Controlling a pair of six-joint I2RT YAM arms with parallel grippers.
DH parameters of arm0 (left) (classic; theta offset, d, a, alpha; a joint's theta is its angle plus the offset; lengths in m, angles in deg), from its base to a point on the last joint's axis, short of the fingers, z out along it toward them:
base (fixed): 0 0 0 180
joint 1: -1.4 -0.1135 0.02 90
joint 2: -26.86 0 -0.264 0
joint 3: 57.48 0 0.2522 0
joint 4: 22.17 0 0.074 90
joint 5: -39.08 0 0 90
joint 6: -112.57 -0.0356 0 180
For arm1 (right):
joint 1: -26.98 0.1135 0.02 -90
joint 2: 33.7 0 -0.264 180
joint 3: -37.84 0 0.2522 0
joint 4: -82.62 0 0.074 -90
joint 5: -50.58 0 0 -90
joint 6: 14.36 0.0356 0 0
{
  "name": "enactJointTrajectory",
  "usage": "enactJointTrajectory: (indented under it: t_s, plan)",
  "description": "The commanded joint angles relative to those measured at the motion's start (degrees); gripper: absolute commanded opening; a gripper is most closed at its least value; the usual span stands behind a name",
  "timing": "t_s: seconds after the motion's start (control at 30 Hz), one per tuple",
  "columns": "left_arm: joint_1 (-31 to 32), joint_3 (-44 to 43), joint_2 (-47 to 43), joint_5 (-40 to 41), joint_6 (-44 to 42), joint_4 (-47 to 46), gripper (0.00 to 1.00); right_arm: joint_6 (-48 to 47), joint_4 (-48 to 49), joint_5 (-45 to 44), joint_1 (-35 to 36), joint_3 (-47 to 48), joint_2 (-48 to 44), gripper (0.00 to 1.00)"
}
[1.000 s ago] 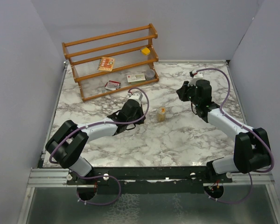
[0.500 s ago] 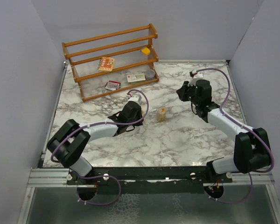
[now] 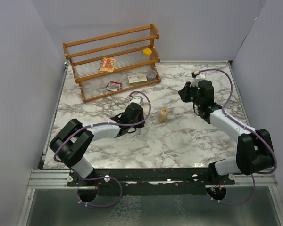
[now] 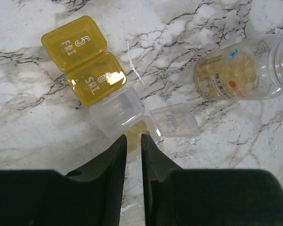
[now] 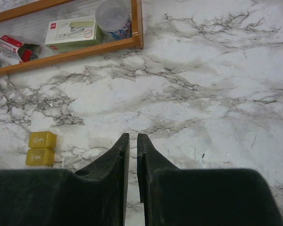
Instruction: Sort the pills into containers
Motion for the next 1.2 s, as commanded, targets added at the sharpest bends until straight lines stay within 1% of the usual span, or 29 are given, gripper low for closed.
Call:
enactJointTrajectory:
  t_s: [0.0,0.2,0.33,0.5,0.57,0.63,0.87,1.0,1.17]
  plan:
    - [0.30,-0.30,-0.56,1.32,0.06,-1.49,0.22,-0.31,-0.55,0.39,0.12,-0.24,-0.31,0.13]
    - [0.28,-1.22,-3.36,2.19,-0.61,0.08,0.22,-0.12,-0.37,0.91,0.11,-0.55,-0.79,0.13]
    - [0.30,-1.06,-7.02,3.36,-1.54,1.43,0.22,0.04,0.11,0.84,0.12,-1.90,-2.98,0.11]
    - [0.18,-0.04,-11.63,9.49,-3.85,2.85,0.22,0.08,-0.02,2.95,0.52,-3.29,-7.59,0.07]
    - [-0.24,0.26,-11.82,11.68,-4.53,2.84,0.22,-0.08,-0.98,4.26,1.21,-3.08,-9.04,0.06]
    - [-1.25,0.92,-11.03,11.89,-4.95,1.42,0.22,-0.51,-1.89,4.98,2.97,-2.77,-10.30,0.04]
    - [-5.40,2.73,-6.57,7.54,-7.13,-6.64,0.21,-2.25,-5.96,4.33,10.54,-0.48,-12.34,0.01]
    - [-5.94,2.64,-5.25,4.40,-8.83,-10.19,0.19,-2.75,-7.42,2.66,15.59,0.04,-11.52,0.01]
    - [-6.11,4.34,-4.60,0.92,-10.73,-16.29,0.15,-3.26,-8.40,-1.90,21.47,0.50,-9.16,0.01]
